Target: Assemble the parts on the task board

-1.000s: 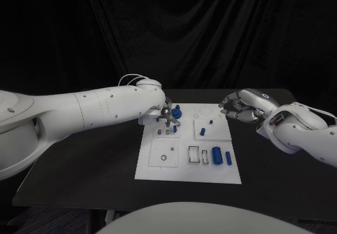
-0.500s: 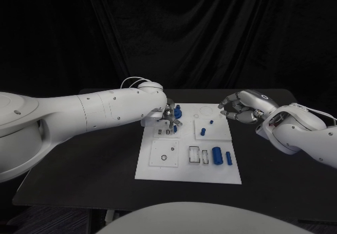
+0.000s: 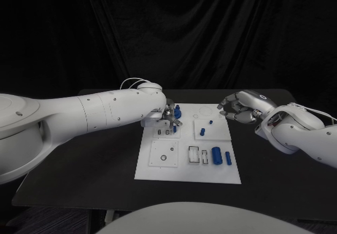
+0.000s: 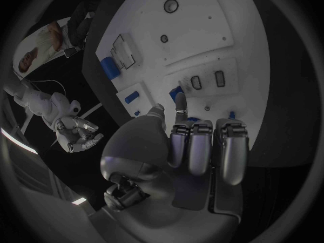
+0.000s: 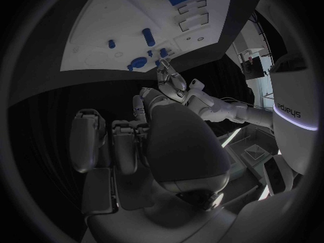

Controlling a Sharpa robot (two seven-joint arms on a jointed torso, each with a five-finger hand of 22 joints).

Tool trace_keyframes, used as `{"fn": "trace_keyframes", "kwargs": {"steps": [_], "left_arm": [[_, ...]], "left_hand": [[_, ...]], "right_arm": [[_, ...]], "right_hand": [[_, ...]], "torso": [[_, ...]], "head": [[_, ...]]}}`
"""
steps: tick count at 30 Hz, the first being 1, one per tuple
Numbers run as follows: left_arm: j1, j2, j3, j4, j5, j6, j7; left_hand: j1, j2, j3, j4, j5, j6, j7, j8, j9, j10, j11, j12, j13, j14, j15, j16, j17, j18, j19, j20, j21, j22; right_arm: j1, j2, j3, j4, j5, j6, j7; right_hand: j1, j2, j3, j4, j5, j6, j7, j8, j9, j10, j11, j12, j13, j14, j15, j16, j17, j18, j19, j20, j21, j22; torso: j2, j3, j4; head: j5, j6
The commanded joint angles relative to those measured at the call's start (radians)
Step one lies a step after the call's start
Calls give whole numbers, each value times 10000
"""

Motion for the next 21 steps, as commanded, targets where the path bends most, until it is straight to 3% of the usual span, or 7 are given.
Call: {"fn": "trace_keyframes", "kwargs": {"steps": [1, 21], "left_arm": [[-45, 41, 7, -35, -26, -136, 201], [-132, -18, 7, -96, -26, -177, 24]], "left_hand": [[130, -4, 88, -4, 74, 107, 10, -68, 17, 1040, -65, 22, 2602, 1034, -85, 26, 2632, -62, 1040, -55, -34, 2632], [133, -106, 192, 15, 25, 417, -56, -185, 86, 1040, -123, 22, 2602, 1034, -135, 26, 2632, -62, 1040, -100, -34, 2632]], "right_arm": [[-24, 10, 6, -1, -3, 81, -226], [-43, 29, 6, -50, -4, 197, -288]], "right_hand": [[31, 42, 41, -2, 60, 13, 62, 15, -12, 1024, 76, 27, 2633, 1024, 81, 25, 2634, -119, -3, 74, -72, 1970], [36, 44, 56, -9, 89, 1, 71, 7, -19, 1024, 89, 27, 2633, 1024, 90, 25, 2634, -106, -32, 81, -127, 1952]], "torso": [[7, 7, -15], [15, 6, -13]], "head": [[15, 2], [-6, 2]]}}
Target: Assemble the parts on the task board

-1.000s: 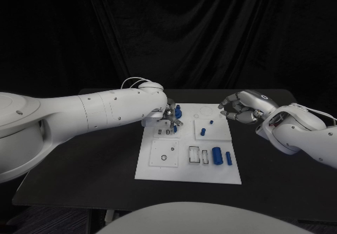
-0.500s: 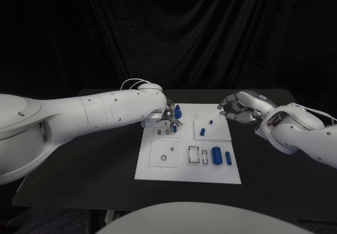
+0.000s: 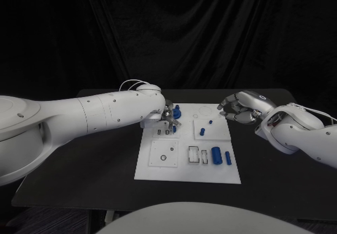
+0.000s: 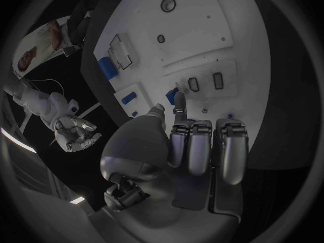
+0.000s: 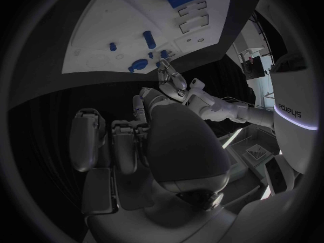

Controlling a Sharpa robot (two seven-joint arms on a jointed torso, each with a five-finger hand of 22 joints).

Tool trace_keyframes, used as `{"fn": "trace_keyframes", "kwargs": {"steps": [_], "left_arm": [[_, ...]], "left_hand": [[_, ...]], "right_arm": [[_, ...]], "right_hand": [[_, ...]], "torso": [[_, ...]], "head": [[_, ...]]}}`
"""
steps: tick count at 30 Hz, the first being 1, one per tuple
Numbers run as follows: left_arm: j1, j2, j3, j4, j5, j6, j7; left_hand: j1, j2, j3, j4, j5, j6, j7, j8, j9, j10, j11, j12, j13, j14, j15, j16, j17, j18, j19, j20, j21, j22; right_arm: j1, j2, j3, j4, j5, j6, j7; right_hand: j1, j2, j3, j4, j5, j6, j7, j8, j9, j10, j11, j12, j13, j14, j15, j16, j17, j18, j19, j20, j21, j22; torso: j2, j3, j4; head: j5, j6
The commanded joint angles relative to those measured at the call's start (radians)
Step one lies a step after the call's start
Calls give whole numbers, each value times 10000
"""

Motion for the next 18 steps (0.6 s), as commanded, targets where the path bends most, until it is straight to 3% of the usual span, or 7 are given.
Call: {"fn": "trace_keyframes", "kwargs": {"steps": [1, 11, 18], "left_arm": [[-29, 2, 10, -9, -23, -63, 33], [-34, 13, 10, -72, -23, -100, 138], [-43, 60, 10, -175, -23, -143, 251]], "left_hand": [[61, -33, 53, -11, -12, 98, -1, -40, 20, 1039, -49, 22, 2603, 1057, -84, 26, 2632, -62, 1053, -88, -34, 2633], [7, -82, 73, 36, -131, 195, -22, -59, 105, 1039, -74, 22, 2603, 1057, -110, 26, 2632, -62, 1053, -113, -34, 2633], [-54, -100, 113, 108, -212, 92, 9, -262, 121, 1039, -65, 22, 2603, 1057, -117, 26, 2632, -62, 1053, -128, -34, 2633]], "right_arm": [[-30, 7, 8, -12, -5, 102, -223], [-38, 11, 8, -36, -5, 192, -276], [-39, 14, 8, -45, -5, 282, -342]], "right_hand": [[36, 44, 56, -9, 51, 1, 72, 7, -11, 1061, 52, 27, 2634, 1061, 53, 25, 2634, -106, 4, 45, -33, 1945], [31, 42, 58, -8, 55, -1, 76, 5, -13, 1061, 58, 27, 2634, 1061, 57, 25, 2634, -103, -2, 48, -45, 1941], [16, 52, 65, 1, 59, 18, 83, 14, -13, 1061, 73, 27, 2634, 1061, 67, 25, 2634, -103, -3, 56, -48, 1939]], "torso": [[0, -4, 11], [-10, -7, 5], [-10, -2, 4]], "head": [[-2, 3], [-1, 3], [13, 3]]}}
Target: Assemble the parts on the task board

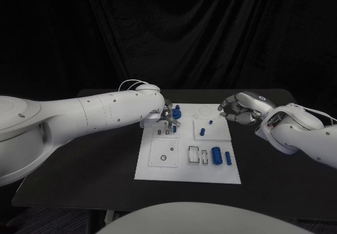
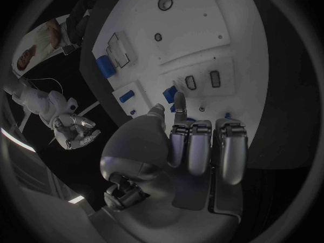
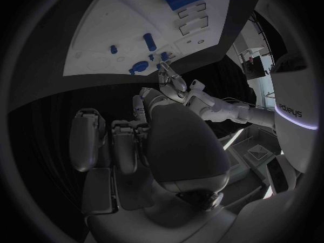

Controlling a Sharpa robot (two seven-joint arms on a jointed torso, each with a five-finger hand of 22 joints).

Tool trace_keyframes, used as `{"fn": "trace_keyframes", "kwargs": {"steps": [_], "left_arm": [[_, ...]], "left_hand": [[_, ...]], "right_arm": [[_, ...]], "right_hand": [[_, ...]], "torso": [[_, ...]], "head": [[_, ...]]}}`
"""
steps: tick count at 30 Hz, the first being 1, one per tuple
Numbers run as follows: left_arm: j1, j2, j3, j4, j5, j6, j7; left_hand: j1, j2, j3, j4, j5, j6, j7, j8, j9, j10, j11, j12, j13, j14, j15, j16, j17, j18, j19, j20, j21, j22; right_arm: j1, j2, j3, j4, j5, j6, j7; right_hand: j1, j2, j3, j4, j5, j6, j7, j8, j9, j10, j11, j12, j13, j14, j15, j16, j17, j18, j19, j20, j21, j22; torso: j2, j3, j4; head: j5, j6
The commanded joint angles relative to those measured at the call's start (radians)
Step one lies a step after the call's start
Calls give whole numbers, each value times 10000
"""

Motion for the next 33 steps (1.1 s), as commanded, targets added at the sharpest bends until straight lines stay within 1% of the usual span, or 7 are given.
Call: {"fn": "trace_keyframes", "kwargs": {"steps": [1, 4, 6, 13, 20, 27, 33], "left_arm": [[-25, 50, 9, -54, -21, -81, 234], [-44, 84, 8, -113, -21, -76, 271], [-60, 102, 8, -145, -21, -65, 294], [-105, 162, 8, -253, -21, -27, 375], [-163, 258, 8, -465, -21, 60, 443], [-215, 282, 8, -505, -21, 93, 468], [-233, 281, 8, -492, -21, 142, 457]], "left_hand": [[-17, -62, 55, 45, -59, -53, 15, -135, 5, 1039, -62, 24, 2614, 1057, -43, 27, 2633, -62, 1053, -55, -34, 2633], [-26, -73, 88, 64, -64, -107, 45, -285, -25, 1039, -41, 24, 2614, 1057, -32, 27, 2633, -62, 1053, -48, -34, 2633], [-26, -74, 96, 66, -63, -111, 50, -312, -31, 1039, -36, 24, 2614, 1057, -29, 27, 2633, -62, 1053, -46, -34, 2633], [-19, -73, 112, 64, -56, -114, 54, -351, -39, 1039, -31, 24, 2614, 1057, -25, 27, 2633, -62, 1053, -43, -34, 2633], [-12, -70, 127, 61, -47, -110, 57, -377, -43, 1039, -28, 24, 2614, 1057, -22, 27, 2633, -62, 1053, -40, -34, 2633], [27, -76, 184, 33, 2, -65, 58, -450, -49, 1039, -22, 24, 2614, 1057, -13, 27, 2633, -62, 1053, -30, -34, 2633], [67, -96, 235, -3, 57, -2, 50, -498, -42, 1039, -25, 24, 2614, 1057, -12, 27, 2633, -62, 1053, -25, -34, 2633]], "right_arm": [[-23, 2, 6, -8, -6, 130, -257], [-23, 11, 6, -8, -6, 163, -277], [-23, 18, 6, -9, -6, 178, -287], [-24, 25, 6, -13, -6, 230, -323], [-25, 44, 6, -20, -6, 248, -344], [-25, 57, 6, -23, -6, 266, -353], [-25, 59, 6, -23, -6, 274, -363]], "right_hand": [[10, 55, 68, 4, 61, 28, 85, 19, -13, 1060, 77, 27, 2627, 1061, 72, 25, 2634, -97, -16, 59, -72, 1933], [10, 55, 68, 4, 61, 28, 85, 19, -13, 1060, 77, 27, 2627, 1061, 72, 25, 2634, -97, -16, 59, -72, 1933], [10, 55, 68, 4, 61, 28, 85, 19, -13, 1060, 77, 27, 2627, 1061, 72, 25, 2634, -97, -16, 59, -72, 1933], [5, 58, 70, 6, 62, 33, 87, 21, -13, 1060, 81, 27, 2627, 1061, 75, 25, 2634, -93, -24, 62, -88, 1928], [2, 60, 74, 7, 63, 39, 89, 23, -13, 1060, 84, 27, 2627, 1061, 78, 25, 2634, -87, -36, 65, -110, 1920], [-1, 63, 79, 7, 65, 45, 91, 26, -14, 1060, 89, 27, 2627, 1061, 83, 25, 2634, -82, -46, 69, -131, 1913], [-1, 63, 79, 7, 65, 45, 91, 26, -14, 1060, 89, 27, 2627, 1061, 83, 25, 2634, -82, -46, 69, -131, 1913]], "torso": [[-4, 6, -14], [0, 10, -24], [4, 8, -19], [-1, 13, -17], [6, 8, -24], [6, 6, -20], [2, 17, -10]], "head": [[11, -3], [28, -3], [21, -3], [6, -3], [25, -3], [18, -3], [-14, -3]]}}
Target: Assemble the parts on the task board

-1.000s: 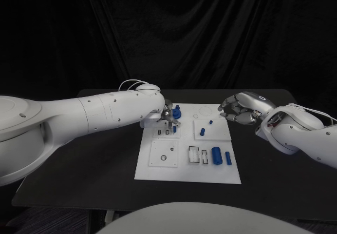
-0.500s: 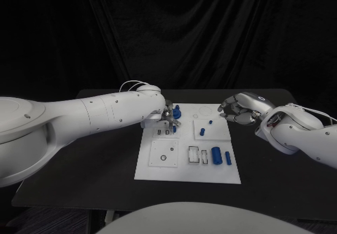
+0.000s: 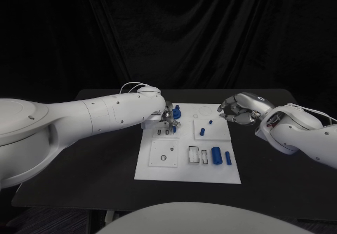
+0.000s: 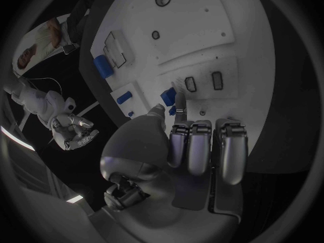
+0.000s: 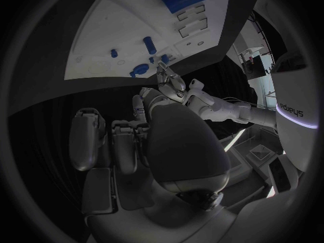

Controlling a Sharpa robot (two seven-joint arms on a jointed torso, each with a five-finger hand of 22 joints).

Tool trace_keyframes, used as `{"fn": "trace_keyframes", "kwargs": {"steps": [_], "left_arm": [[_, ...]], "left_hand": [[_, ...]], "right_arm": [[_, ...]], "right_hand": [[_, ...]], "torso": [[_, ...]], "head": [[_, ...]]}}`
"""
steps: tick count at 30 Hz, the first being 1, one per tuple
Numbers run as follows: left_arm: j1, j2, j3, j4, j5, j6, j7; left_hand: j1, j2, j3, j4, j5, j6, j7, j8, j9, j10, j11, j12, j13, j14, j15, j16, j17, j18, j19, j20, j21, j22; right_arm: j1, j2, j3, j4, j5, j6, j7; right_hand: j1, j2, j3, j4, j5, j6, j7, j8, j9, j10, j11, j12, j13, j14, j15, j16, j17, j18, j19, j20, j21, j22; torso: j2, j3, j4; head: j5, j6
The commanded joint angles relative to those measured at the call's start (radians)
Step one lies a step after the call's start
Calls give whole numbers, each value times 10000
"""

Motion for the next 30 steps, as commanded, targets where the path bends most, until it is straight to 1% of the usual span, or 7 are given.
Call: {"fn": "trace_keyframes", "kwargs": {"steps": [1, 10, 13, 18, 22, 30], "left_arm": [[-19, 21, 10, 13, -18, 148, 160], [-32, 0, 10, 59, -18, 262, 109], [-35, -3, 10, 84, -18, 282, 113], [-37, -5, 10, 123, -18, 309, 125], [-39, -6, 11, 136, -18, 339, 129], [-43, -10, 11, 120, -18, 394, 116]], "left_hand": [[39, -68, 70, -4, 57, 54, -4, -54, -9, 1041, -29, 24, 2610, 1057, -13, 26, 2633, -61, 1053, -27, -34, 2633], [36, -83, 77, -7, 59, 92, -6, -60, -1, 1041, -31, 24, 2610, 1057, -14, 26, 2633, -61, 1053, -26, -34, 2633], [32, -92, 78, -7, 53, 114, -8, -62, 4, 1041, -31, 24, 2610, 1057, -15, 26, 2633, -61, 1053, -26, -34, 2633], [14, -107, 78, 1, 31, 148, -9, -70, 13, 1041, -33, 24, 2610, 1057, -16, 26, 2633, -61, 1053, -26, -34, 2633], [8, -111, 77, 4, 24, 156, -10, -72, 15, 1041, -33, 24, 2610, 1057, -16, 26, 2633, -61, 1053, -26, -34, 2633], [157, -161, 261, -137, 261, 220, -48, -217, 54, 1041, -61, 24, 2610, 1057, -39, 26, 2633, -61, 1053, -43, -34, 2633]], "right_arm": [[-22, 2, 7, -4, -7, 54, -205], [-23, 22, 7, -11, -7, 78, -220], [-23, 31, 7, -15, -7, 86, -223], [-23, 40, 7, -19, -7, 101, -231], [-24, 48, 7, -28, -7, 122, -242], [-27, 83, 7, -49, -7, 177, -262]], "right_hand": [[0, 63, 79, 6, 66, 8, 54, 26, -16, 1060, 89, 27, 2632, 1062, 83, 25, 2634, -81, -10, 33, -56, 1916], [-4, 60, 84, 3, 66, 11, 59, 26, -19, 1060, 95, 27, 2632, 1062, 89, 25, 2634, -77, -18, 40, -73, 1909], [-4, 60, 84, 3, 66, 11, 59, 26, -19, 1060, 95, 27, 2632, 1062, 89, 25, 2634, -77, -18, 40, -73, 1909], [-4, 60, 84, 3, 66, 11, 59, 26, -19, 1060, 95, 27, 2632, 1062, 89, 25, 2634, -77, -18, 40, -73, 1909], [-13, 59, 88, 4, 65, 13, 64, 26, -22, 1060, 101, 27, 2632, 1062, 95, 25, 2634, -72, -27, 45, -89, 1904], [-15, 62, 92, 4, 66, 15, 65, 26, -23, 1060, 104, 27, 2632, 1062, 97, 25, 2634, -72, -26, 48, -88, 1903]], "torso": [[-3, 9, 10], [-7, 1, -16], [-5, -2, -10], [-6, 5, 5], [-1, 4, 4], [6, -8, -3]], "head": [[-16, 0], [16, 0], [9, 0], [0, 0], [18, 0], [35, 0]]}}
